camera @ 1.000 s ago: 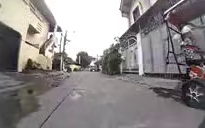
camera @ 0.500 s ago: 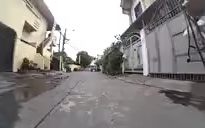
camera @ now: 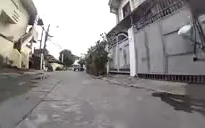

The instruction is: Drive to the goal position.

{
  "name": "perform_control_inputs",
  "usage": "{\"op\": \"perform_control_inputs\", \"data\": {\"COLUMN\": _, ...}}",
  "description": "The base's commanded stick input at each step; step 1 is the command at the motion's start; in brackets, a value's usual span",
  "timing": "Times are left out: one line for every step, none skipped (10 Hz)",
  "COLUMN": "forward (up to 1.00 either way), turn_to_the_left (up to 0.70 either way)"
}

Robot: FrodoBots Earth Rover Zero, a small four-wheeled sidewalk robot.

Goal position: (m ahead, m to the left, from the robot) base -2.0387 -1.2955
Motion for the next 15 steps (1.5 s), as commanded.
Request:
{"op": "perform_control_inputs", "data": {"forward": 1.00, "turn_to_the_left": 0.00}}
{"op": "perform_control_inputs", "data": {"forward": 1.00, "turn_to_the_left": 0.00}}
{"op": "perform_control_inputs", "data": {"forward": 1.00, "turn_to_the_left": 0.00}}
{"op": "perform_control_inputs", "data": {"forward": 1.00, "turn_to_the_left": 0.00}}
{"op": "perform_control_inputs", "data": {"forward": 1.00, "turn_to_the_left": 0.00}}
{"op": "perform_control_inputs", "data": {"forward": 1.00, "turn_to_the_left": 0.00}}
{"op": "perform_control_inputs", "data": {"forward": 1.00, "turn_to_the_left": 0.00}}
{"op": "perform_control_inputs", "data": {"forward": 1.00, "turn_to_the_left": 0.00}}
{"op": "perform_control_inputs", "data": {"forward": 1.00, "turn_to_the_left": 0.00}}
{"op": "perform_control_inputs", "data": {"forward": 1.00, "turn_to_the_left": 0.00}}
{"op": "perform_control_inputs", "data": {"forward": 1.00, "turn_to_the_left": 0.00}}
{"op": "perform_control_inputs", "data": {"forward": 1.00, "turn_to_the_left": 0.00}}
{"op": "perform_control_inputs", "data": {"forward": 0.43, "turn_to_the_left": 0.00}}
{"op": "perform_control_inputs", "data": {"forward": 0.14, "turn_to_the_left": 0.00}}
{"op": "perform_control_inputs", "data": {"forward": 0.14, "turn_to_the_left": 0.00}}
